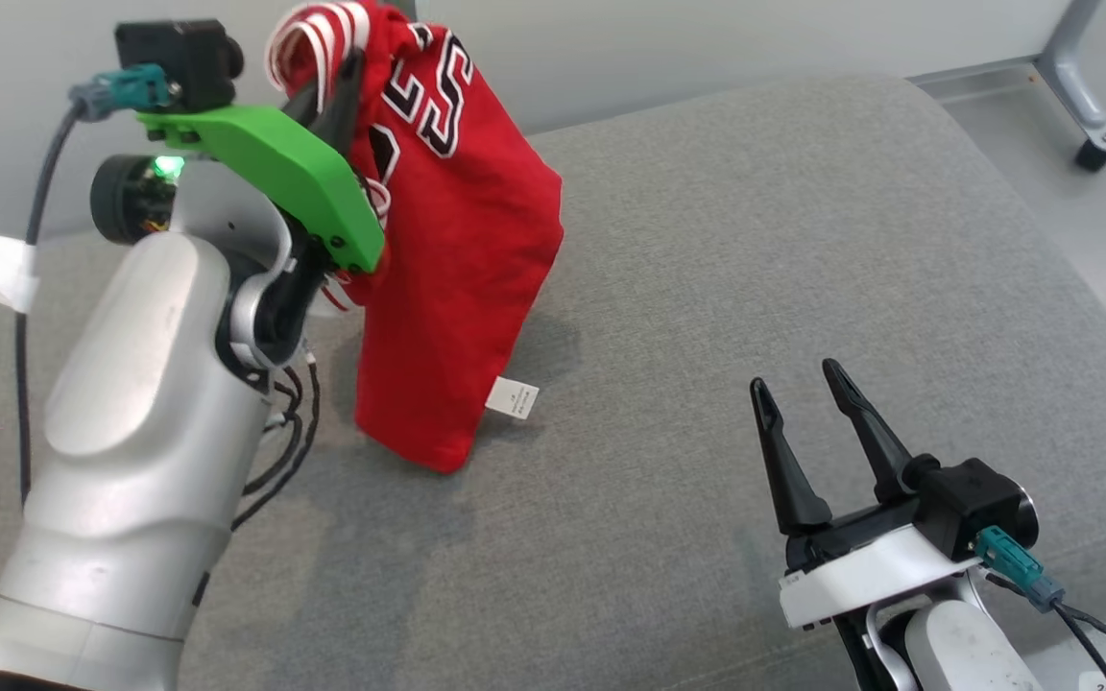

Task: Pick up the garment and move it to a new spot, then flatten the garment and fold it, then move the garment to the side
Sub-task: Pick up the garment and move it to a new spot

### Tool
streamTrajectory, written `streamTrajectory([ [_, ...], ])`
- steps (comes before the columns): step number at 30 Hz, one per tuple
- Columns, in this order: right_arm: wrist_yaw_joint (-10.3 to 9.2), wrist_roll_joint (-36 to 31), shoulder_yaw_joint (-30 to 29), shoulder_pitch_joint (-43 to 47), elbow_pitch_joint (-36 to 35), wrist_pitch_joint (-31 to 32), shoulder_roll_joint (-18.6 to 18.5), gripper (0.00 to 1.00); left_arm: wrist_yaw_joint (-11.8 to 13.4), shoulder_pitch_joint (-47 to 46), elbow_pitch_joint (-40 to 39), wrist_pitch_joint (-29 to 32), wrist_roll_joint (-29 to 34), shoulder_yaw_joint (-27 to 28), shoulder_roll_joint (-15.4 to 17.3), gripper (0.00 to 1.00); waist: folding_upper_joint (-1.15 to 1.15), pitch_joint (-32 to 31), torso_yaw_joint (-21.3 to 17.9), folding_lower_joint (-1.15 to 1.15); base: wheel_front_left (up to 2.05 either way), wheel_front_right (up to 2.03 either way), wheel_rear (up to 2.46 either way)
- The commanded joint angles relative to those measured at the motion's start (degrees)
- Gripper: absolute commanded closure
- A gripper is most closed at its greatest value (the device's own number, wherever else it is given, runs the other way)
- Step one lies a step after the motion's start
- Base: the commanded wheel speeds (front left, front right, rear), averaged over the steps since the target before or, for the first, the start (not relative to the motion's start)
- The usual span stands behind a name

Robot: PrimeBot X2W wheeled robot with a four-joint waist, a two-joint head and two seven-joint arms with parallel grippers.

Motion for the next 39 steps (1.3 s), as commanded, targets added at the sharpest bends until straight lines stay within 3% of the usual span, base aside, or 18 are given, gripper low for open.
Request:
streamTrajectory([
  [1,-0.04,0.59,-0.01,-0.59,-0.49,0.03,0.24,0.0,0.62,1.47,0.14,-0.16,-0.18,-0.14,-0.51,1.0,0.0,2.51,-3.52,0.0,0.0,0.0,0.0],
  [9,-0.03,0.56,0.19,-2.82,-1.36,0.03,0.52,0.0,2.62,4.7,5.13,-4.73,1.21,-1.02,-3.03,1.0,0.0,8.98,-6.57,0.0,0.0,0.0,0.0],
  [16,-0.03,0.63,1.09,-4.76,-1.69,0.03,0.72,0.0,0.33,3.33,14.17,-10.16,1.58,-2.01,-5.82,1.0,0.0,13.03,-8.09,0.0,0.0,0.0,0.0],
  [17,-0.03,0.51,1.25,-4.94,-1.59,0.03,0.75,0.0,-0.03,2.92,15.46,-10.99,1.67,-2.11,-6.18,0.84,0.0,13.15,-8.15,0.0,0.0,0.0,0.0],
  [18,-0.03,0.43,1.47,-5.12,-1.48,0.03,0.76,0.0,-0.24,2.55,16.59,-11.82,1.81,-2.31,-6.55,0.35,0.0,13.18,-8.18,0.0,0.0,0.0,0.0],
  [19,-0.03,0.38,1.72,-5.29,-1.38,0.03,0.79,0.0,-0.58,2.25,17.49,-12.96,1.95,-2.48,-6.83,0.0,0.0,13.11,-8.18,0.0,0.0,0.0,0.0],
  [26,-0.03,0.5,2.43,-4.08,-0.66,0.03,0.67,0.0,-2.57,2.31,19.96,-21.5,3.75,-4.63,-8.16,0.0,0.0,9.12,-6.08,0.0,0.0,0.0,0.0],
  [32,-0.03,0.94,2.31,-1.99,-0.01,0.03,-0.15,0.0,-3.71,8.12,15.59,-25.28,3.42,-4.51,-8.24,0.0,0.0,4.2,-2.36,0.0,0.0,0.0,0.0],
  [39,-0.03,0.94,1.43,0.64,0.24,0.03,-0.52,0.0,0.77,21.27,2.68,-26.11,7.37,1.03,-4.72,0.0,0.0,-0.03,2.46,0.0,0.0,0.0,0.0],
])
